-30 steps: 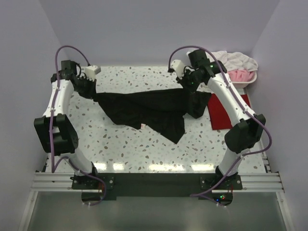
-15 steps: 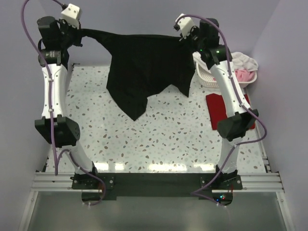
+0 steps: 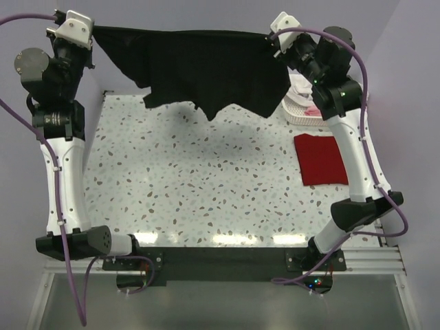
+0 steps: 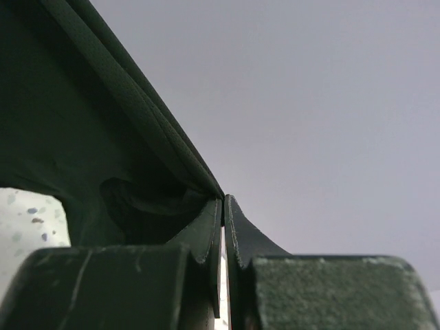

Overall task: Fold and stack the t-shirts
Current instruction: Flatten the tshirt out

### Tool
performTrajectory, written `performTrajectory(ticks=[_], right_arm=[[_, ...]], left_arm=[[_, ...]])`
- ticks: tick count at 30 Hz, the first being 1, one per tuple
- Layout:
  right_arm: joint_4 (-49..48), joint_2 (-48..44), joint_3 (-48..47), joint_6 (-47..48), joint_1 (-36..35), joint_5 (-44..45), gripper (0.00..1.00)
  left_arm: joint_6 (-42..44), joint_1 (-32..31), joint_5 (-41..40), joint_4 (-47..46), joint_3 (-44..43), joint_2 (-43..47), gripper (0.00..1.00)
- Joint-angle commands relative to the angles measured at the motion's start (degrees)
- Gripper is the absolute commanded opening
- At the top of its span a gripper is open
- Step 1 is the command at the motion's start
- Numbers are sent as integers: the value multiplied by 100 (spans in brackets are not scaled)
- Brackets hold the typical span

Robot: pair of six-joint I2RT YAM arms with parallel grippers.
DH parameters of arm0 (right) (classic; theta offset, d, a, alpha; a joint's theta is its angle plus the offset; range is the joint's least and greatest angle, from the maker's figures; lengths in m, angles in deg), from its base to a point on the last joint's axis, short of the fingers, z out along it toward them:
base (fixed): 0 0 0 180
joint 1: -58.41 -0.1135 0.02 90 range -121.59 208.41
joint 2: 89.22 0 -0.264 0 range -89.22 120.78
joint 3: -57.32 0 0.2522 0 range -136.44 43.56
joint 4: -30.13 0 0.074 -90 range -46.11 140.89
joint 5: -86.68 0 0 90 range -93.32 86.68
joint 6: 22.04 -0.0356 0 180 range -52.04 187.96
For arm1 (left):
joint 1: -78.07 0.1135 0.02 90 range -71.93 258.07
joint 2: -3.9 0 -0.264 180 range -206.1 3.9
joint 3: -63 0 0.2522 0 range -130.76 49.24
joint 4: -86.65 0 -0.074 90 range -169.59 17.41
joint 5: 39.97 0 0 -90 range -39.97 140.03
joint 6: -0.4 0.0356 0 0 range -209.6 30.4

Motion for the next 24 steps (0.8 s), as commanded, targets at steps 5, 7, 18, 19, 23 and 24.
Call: performTrajectory(ticks=[5, 7, 18, 19, 23, 24], right_arm=[[614, -1056, 379, -56, 214, -150, 0], [710, -1234, 591, 32, 126, -255, 0], [79, -514, 284, 120, 117, -106, 0], [122, -392, 179, 50, 108, -159, 0], [122, -5, -216, -327, 100, 78, 0], [139, 74, -383, -398, 100, 148, 0]], left_arm=[[334, 175, -1422, 4, 571, 1029, 0], [413, 184, -1510, 66, 502, 1143, 0], [686, 184, -1607, 181, -18, 511, 0], [686, 184, -1599, 146, 52, 476, 0], [318, 184, -1625, 303, -140, 151, 0], [273, 175, -1599, 269, -167, 107, 0]])
